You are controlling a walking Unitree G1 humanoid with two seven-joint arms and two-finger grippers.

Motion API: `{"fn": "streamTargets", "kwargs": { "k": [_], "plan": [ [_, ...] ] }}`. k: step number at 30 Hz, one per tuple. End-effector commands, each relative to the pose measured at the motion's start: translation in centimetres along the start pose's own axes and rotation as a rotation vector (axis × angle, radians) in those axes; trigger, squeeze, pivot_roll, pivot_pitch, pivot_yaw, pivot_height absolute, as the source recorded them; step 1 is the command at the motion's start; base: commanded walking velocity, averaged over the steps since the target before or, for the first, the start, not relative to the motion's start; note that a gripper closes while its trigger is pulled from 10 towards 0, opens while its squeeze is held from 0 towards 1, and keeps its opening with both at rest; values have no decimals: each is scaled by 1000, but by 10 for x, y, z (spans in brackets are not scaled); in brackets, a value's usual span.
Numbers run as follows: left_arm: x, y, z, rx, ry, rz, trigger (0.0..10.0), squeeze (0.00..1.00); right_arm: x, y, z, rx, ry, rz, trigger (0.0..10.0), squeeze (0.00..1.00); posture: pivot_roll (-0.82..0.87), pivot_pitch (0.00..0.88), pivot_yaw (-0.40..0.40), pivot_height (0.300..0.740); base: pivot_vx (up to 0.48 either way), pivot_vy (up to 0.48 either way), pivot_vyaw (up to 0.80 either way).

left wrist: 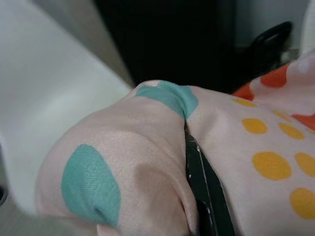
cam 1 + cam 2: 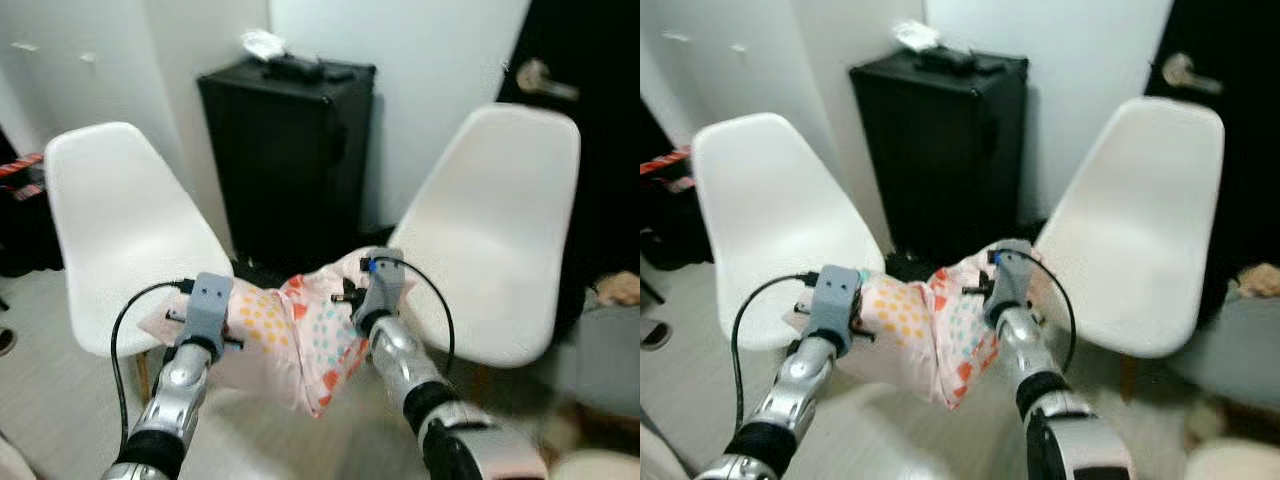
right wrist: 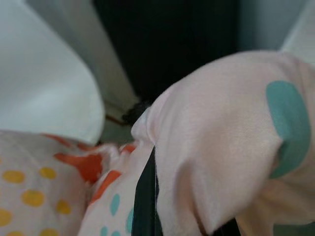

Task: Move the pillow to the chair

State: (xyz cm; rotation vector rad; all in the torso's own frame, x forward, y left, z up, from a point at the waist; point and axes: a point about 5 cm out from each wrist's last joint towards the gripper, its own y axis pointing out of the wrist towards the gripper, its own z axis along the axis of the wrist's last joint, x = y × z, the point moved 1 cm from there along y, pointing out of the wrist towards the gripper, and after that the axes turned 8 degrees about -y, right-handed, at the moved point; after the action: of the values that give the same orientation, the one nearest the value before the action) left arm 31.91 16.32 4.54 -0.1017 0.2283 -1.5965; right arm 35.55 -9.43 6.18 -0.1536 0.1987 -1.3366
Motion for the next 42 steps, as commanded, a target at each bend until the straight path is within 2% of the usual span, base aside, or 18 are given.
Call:
{"fn": "streamTargets", "kwargs": {
  "k": [1,12,35,39,41,42],
  "plan": [
    [3,2,7,30,-11,-2,10000,0,-8,5,14,49,-9,41,10000,0,63,0,24,740,0,0,-800],
    [4,2,5,27,-41,20,10000,0,-6,5,14,39,-17,43,10000,0,58,0,6,740,0,0,-800],
    [4,2,5,27,-45,29,10000,0,-3,5,14,37,-18,32,10000,0,54,0,-4,740,0,0,-800],
    [4,3,5,29,-47,33,10000,0,8,5,18,59,51,-39,10000,0,57,0,-4,740,0,0,-800],
    [4,3,5,29,-47,34,10000,0,9,5,18,61,57,-45,10000,0,57,0,-4,740,0,0,-800],
    [2,3,6,32,-49,39,10000,0,18,3,20,70,44,-80,10000,0,59,0,-7,740,0,0,-800]
  ]
}}
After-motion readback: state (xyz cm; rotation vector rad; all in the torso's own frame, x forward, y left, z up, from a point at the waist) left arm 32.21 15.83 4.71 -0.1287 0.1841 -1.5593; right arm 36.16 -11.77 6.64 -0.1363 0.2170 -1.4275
